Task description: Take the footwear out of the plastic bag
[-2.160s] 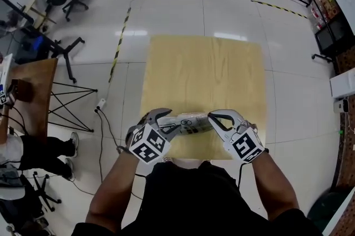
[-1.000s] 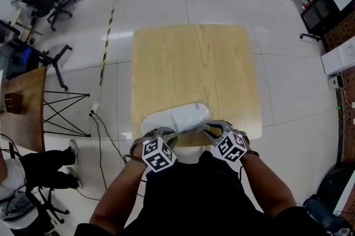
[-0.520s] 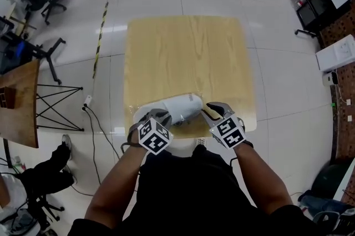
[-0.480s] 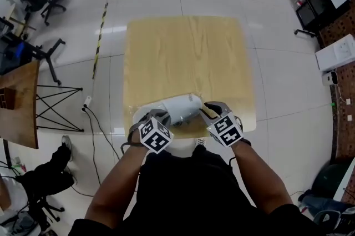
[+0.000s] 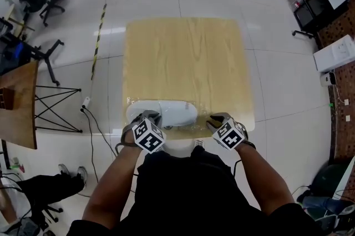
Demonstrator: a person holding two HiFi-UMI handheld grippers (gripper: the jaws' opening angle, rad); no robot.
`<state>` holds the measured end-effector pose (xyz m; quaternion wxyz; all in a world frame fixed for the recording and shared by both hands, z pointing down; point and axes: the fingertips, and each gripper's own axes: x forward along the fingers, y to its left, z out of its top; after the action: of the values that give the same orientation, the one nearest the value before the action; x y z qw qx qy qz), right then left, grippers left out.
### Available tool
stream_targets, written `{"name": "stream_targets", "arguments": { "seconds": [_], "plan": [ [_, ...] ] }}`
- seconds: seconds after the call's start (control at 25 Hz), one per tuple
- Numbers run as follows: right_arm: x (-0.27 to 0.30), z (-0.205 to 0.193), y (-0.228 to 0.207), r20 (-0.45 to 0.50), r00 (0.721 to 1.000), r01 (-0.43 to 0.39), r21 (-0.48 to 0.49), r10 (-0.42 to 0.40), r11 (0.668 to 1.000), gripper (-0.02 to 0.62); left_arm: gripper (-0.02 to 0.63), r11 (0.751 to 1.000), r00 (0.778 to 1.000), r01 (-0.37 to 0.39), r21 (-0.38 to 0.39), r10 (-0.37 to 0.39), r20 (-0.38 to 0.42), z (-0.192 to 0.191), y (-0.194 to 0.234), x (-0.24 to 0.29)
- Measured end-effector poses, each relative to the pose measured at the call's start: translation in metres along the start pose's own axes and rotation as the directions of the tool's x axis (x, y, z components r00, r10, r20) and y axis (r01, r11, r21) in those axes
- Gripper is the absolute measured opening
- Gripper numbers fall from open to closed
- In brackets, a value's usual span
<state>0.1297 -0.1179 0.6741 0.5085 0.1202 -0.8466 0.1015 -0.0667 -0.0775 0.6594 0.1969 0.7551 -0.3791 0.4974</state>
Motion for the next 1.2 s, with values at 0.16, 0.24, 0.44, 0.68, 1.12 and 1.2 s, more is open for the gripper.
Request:
{"name": "stream_targets", "arguments": {
  "seconds": [0.16, 0.24, 0.44, 0.68, 1.12, 1.2],
  "plan": [
    [-0.013, 0.014, 0.003, 0.062, 0.998, 0.037, -0.061, -0.033, 0.997, 0.111, 0.041, 0.999, 1.0, 0.019, 0.029, -0.018, -0.014, -0.004, 0.012, 0.0],
    [-0.013, 0.041, 0.01, 0.125, 0.992, 0.025, -0.112, -0.011, 0.993, 0.144, 0.041, 0.999, 0.999, 0.028, 0.042, -0.027, -0.02, -0.003, 0.014, 0.0],
    [0.02, 0.055, 0.033, 0.016, 0.994, -0.101, -0.282, 0.11, 0.954, 0.343, 0.041, 0.997, 0.998, 0.053, 0.054, -0.052, -0.019, 0.0, 0.018, 0.003],
    [0.02, 0.027, 0.022, -0.031, 0.992, -0.13, -0.247, 0.126, 0.96, 0.365, 0.037, 0.998, 0.999, 0.052, 0.027, -0.051, -0.009, 0.0, 0.018, 0.004],
    [0.006, 0.059, 0.018, 0.205, 0.962, -0.242, 0.343, 0.179, 0.908, 0.095, 0.028, 0.997, 0.996, 0.034, -0.074, -0.028, 0.087, -0.004, 0.022, 0.003],
    [0.017, 0.061, 0.019, 0.208, 0.957, -0.274, 0.428, 0.202, 0.861, 0.126, 0.025, 0.998, 0.995, 0.018, -0.06, -0.012, 0.098, -0.004, 0.021, 0.003]
  ]
}}
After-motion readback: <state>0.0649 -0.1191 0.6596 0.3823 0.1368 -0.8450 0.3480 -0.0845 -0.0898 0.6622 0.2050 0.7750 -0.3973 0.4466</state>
